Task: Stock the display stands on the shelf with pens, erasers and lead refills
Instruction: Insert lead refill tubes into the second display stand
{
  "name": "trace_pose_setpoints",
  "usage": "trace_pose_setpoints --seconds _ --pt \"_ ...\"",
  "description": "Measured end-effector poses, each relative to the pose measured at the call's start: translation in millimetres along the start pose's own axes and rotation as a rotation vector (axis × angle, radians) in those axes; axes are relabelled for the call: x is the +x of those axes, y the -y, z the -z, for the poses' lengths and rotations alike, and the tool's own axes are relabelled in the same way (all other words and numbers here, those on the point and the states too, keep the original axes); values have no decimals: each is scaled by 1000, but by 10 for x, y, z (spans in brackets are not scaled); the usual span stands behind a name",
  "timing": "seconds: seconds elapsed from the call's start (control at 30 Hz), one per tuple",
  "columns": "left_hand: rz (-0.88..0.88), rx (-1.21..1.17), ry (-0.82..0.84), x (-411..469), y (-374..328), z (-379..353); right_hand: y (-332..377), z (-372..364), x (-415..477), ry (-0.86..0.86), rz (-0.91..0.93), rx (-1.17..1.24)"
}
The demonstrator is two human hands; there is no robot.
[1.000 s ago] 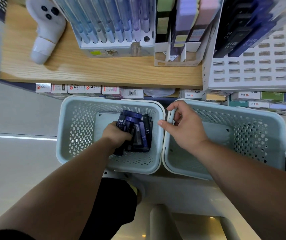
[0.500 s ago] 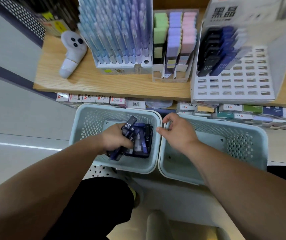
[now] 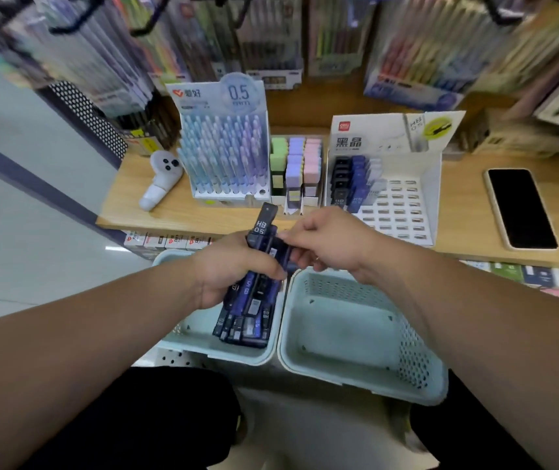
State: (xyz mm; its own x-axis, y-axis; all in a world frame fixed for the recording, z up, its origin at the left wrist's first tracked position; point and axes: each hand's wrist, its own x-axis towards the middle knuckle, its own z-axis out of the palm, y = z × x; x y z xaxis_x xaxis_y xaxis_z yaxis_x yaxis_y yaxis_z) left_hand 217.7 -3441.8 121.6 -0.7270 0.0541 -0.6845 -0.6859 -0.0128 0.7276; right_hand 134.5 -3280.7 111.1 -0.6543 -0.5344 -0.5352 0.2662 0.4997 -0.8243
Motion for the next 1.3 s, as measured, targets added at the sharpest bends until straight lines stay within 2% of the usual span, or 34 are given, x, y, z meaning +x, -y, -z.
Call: trace_pose_setpoints --seconds 0.17,0.37,0.53,0.7,0.83,1.0,1.2,1.3 --pt "-13 -113 15 -294 -334 -316 348 331 -448 -29 28 6" --pt "-78 -322 -96 -471 -522 -585 586 519 -792 -182 97 16" --pt "-152 -546 -209 -468 -564 -579 655 704 -881 -200 106 180" --pt "-144 -632 -291 -224 -565 -452 688 1034 -819 -368 112 317" --pt "-136 -615 -241 -36 -672 -402 687 1163 -694 -347 113 335" --pt "-139 -680 -186 83 -729 -466 683 963 -489 -233 108 212" --pt "-179 -677 -72 172 -818 -507 544 826 -241 -16 268 -307" --pt "-150 -638 -100 214 -790 -489 471 848 -132 -47 260 -346"
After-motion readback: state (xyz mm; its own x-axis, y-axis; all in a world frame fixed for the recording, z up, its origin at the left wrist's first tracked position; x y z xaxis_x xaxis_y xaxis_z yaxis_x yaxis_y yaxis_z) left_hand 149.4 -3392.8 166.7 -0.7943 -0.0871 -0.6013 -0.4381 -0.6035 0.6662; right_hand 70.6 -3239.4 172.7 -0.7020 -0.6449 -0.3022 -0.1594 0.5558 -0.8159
